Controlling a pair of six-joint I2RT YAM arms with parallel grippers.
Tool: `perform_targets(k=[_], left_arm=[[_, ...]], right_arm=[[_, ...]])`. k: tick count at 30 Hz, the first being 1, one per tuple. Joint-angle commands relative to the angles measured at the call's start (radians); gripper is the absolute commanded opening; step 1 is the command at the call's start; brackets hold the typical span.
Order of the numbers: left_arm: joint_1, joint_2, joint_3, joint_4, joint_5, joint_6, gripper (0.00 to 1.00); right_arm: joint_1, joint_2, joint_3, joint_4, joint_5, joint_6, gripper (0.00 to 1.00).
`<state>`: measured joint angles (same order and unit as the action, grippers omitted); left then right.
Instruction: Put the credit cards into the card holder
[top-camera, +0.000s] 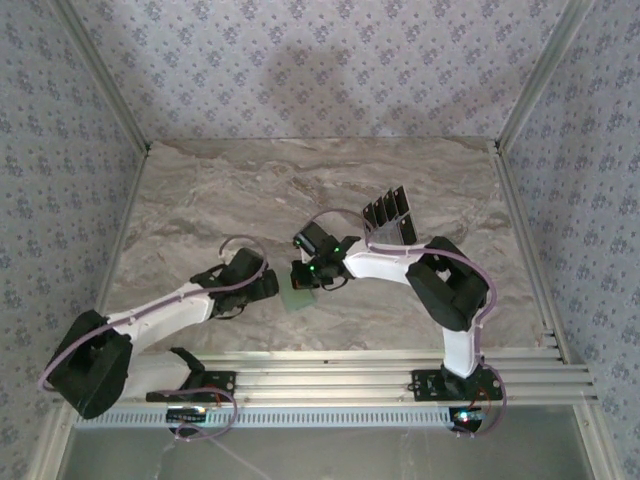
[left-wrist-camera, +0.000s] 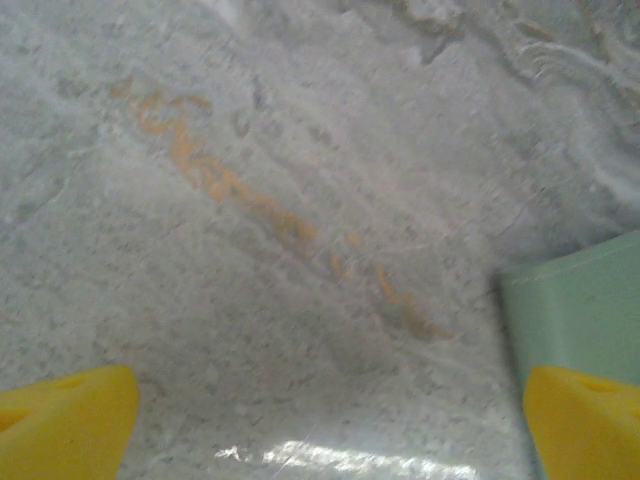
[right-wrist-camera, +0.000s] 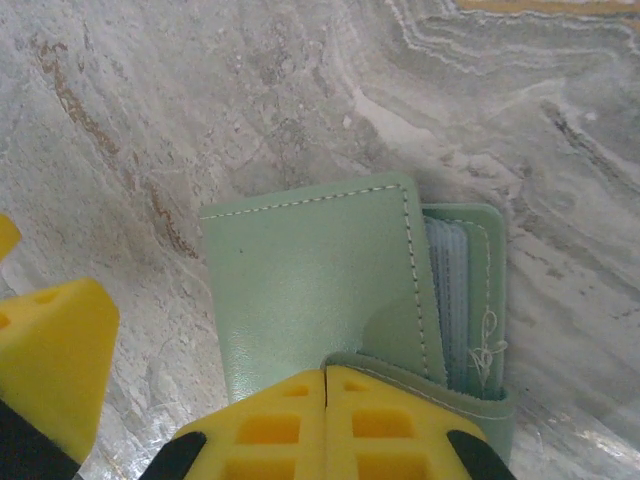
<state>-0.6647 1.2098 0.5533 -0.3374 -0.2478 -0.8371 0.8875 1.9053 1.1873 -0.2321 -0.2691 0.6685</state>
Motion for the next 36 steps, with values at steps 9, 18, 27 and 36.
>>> perform_targets(k=[9,18,27,36], left_arm=[[0.045,0.066,0.065,-0.062,0.025,0.014,0.99],[0.072,0.087,0.068,-0.062,0.042,0.012,0.99],[0.091,0.058,0.115,-0.101,0.042,0.036,1.00],[0.209,-0.031,0.313,-0.247,0.025,0.145,1.00]], right_arm=[[0.056,0.108,0.048,-0.189,0.079,-0.071,0.00],[0.084,0.144,0.040,-0.228,0.110,-0.072,0.00],[0.082,0.105,0.120,-0.218,0.079,-0.083,0.18],[0.031,-0.038,0.327,-0.290,0.055,-0.141,0.53]])
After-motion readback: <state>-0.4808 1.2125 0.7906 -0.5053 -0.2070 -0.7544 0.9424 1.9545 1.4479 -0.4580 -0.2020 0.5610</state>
